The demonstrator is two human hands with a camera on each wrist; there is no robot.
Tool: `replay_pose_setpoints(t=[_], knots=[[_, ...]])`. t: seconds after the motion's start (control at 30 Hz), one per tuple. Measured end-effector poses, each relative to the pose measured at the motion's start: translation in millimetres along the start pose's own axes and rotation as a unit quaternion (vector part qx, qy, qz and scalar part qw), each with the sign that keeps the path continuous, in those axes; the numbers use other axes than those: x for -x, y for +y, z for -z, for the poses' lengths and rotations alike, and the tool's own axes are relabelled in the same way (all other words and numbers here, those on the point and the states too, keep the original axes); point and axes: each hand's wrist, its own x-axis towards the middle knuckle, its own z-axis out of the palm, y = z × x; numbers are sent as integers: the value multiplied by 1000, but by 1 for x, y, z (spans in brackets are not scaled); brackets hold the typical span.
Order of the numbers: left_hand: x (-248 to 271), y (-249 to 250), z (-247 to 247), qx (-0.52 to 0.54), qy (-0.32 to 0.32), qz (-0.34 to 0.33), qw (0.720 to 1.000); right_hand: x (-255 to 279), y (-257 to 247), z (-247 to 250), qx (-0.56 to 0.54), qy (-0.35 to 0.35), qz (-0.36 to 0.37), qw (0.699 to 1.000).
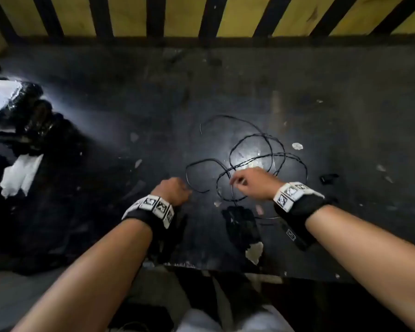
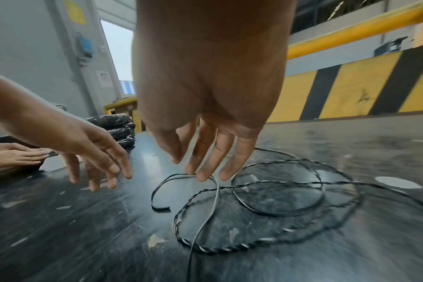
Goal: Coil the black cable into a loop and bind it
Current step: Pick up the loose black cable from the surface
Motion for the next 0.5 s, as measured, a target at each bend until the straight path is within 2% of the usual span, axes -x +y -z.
replay_pose_setpoints(t=[0.2,0.33,0.5], knots=[[-48,7,-14,10,27,124,992,-86,0,-5,47,-9,33,998],[-74,12,-29,-8,74,160,984,-141,10,-17,82,21,39,996],[-88,22,-41,-14,113,175,978,-174,20,-33,72,53,20,996]])
